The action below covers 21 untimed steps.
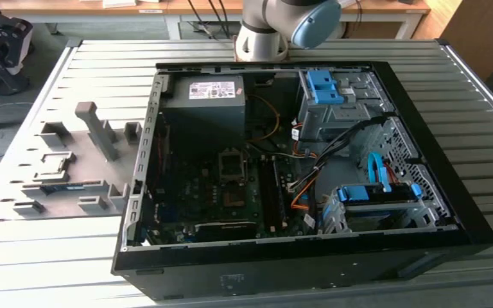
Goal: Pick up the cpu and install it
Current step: 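Reach for the cpu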
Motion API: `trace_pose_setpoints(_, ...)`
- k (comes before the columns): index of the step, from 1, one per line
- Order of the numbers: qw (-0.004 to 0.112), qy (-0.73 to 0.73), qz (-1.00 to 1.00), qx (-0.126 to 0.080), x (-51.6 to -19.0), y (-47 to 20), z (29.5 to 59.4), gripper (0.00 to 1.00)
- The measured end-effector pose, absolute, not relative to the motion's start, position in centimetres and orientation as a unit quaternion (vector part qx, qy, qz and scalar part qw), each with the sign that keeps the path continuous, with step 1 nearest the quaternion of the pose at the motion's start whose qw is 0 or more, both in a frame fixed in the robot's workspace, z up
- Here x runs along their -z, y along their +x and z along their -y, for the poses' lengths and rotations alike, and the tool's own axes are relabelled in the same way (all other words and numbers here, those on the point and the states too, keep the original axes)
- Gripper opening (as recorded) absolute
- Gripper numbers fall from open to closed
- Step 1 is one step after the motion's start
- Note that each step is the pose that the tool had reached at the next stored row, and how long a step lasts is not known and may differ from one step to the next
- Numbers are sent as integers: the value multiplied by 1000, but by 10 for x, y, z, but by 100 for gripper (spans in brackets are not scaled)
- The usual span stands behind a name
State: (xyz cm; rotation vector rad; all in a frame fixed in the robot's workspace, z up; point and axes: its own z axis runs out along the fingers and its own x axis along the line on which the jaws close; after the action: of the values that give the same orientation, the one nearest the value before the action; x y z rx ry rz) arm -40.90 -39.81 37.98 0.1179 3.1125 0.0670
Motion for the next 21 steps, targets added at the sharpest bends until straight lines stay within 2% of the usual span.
trace_pose_setpoints(21, 13, 38, -999, -21, -370, -413, 398, 10)
